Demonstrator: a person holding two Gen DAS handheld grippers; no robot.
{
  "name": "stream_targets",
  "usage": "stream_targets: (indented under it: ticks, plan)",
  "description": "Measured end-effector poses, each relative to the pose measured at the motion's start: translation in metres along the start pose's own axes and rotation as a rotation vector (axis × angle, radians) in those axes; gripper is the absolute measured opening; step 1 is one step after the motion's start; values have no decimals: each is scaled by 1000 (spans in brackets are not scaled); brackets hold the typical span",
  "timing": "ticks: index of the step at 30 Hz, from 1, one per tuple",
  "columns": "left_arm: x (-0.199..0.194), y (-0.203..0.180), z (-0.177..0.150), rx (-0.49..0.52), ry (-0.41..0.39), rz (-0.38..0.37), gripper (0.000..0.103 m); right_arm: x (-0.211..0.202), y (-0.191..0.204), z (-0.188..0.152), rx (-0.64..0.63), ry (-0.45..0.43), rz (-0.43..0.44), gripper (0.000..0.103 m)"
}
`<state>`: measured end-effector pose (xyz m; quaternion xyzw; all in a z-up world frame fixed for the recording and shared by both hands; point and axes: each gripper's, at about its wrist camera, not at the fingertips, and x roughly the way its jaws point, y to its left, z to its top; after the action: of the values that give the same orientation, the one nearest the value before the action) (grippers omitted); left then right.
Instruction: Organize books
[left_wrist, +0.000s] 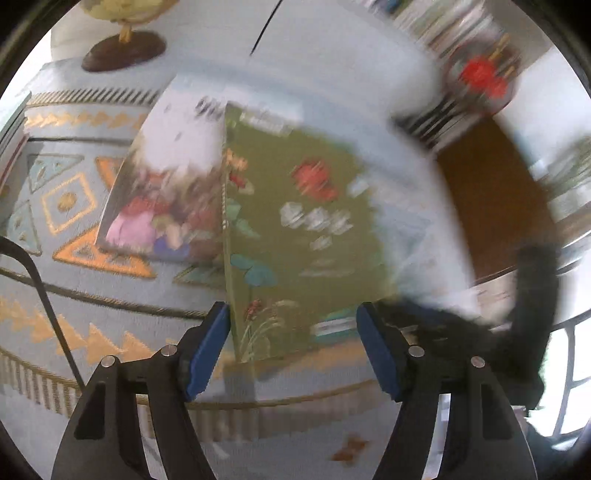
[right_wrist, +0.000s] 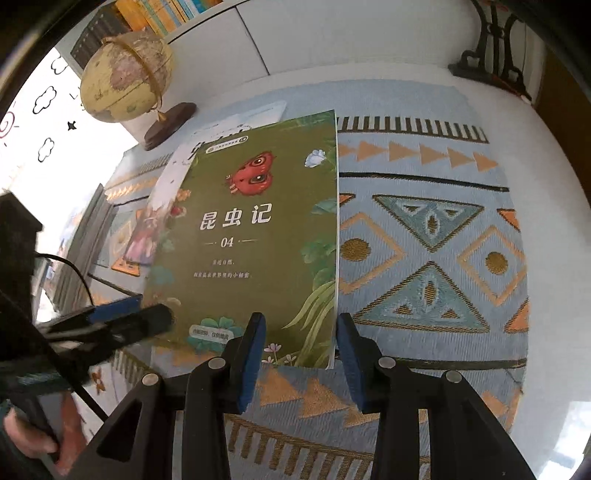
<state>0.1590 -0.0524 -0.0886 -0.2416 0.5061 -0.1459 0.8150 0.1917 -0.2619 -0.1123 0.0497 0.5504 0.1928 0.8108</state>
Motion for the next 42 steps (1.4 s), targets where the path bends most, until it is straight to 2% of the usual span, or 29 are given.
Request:
stream_targets:
  ticks: [1, 3, 4, 5, 6, 7, 8, 11, 12, 15, 17, 18, 19, 25, 26, 28, 29, 31, 32, 36, 38, 40, 42]
  plan:
    - [-9, 3, 3, -39, -16, -99, 59, -1, -4, -1, 18, -4, 22, 39]
    - [-13, 11, 8, -127, -9, -238, 58, -3, -14, -3, 62, -11, 77, 39]
    - [-10, 14, 10, -156, -9, -255, 58, -3, -18, -3, 81, -13, 99, 39]
    - [-4, 17, 11, -177, -8, -244, 57, -3, -23, -3, 107, -12, 128, 39]
    - [4, 21, 11, -187, -4, -219, 50, -4, -26, -3, 122, -11, 147, 39]
    - [16, 24, 11, -197, 12, -187, 36, -3, -29, -4, 142, -8, 169, 39]
    - [29, 27, 11, -215, 36, -171, 31, -2, -28, -4, 150, -7, 178, 39]
    - [40, 29, 12, -228, 37, -158, 16, -3, -26, -5, 159, 2, 187, 39]
    - [39, 32, 14, -249, 33, -188, 13, -2, -25, -4, 161, 5, 189, 39]
    - [36, 36, 23, -331, 39, -345, 13, 1, -28, -2, 198, 34, 223, 43]
    - [35, 40, 26, -378, 55, -432, 13, 0, -38, 0, 263, 38, 288, 57]
    - [35, 43, 27, -406, 61, -473, 13, 1, -44, 1, 306, 41, 324, 59]
    - [35, 45, 27, -424, 65, -495, 13, 3, -49, 3, 342, 45, 358, 63]
    - [32, 57, 21, -468, 86, -539, 13, 11, -63, 6, 459, 22, 527, 63]
    - [30, 54, 20, -461, 89, -530, 13, 11, -62, 6, 461, 16, 533, 62]
    - [26, 53, 17, -433, 98, -463, 13, 9, -59, 6, 445, 1, 517, 45]
    - [27, 51, 18, -401, 102, -394, 13, 7, -55, 8, 426, -9, 489, 35]
    - [29, 41, 20, -329, 114, -254, 14, 2, -46, 9, 368, -30, 435, 23]
    - [29, 36, 19, -289, 116, -199, 15, -2, -44, 9, 335, -36, 407, 21]
    - [23, 4, 12, -70, 99, 20, 15, -14, 0, 12, 65, -60, 194, 17]
    - [16, -9, 7, 11, 78, 95, 15, -17, 18, 9, -37, -69, 125, 17]
    - [8, -14, 4, 50, 60, 128, 15, -21, 32, 3, -104, -73, 93, 17]
    - [-3, -16, 0, 69, 42, 146, 15, -26, 39, -3, -121, -78, 96, 17]
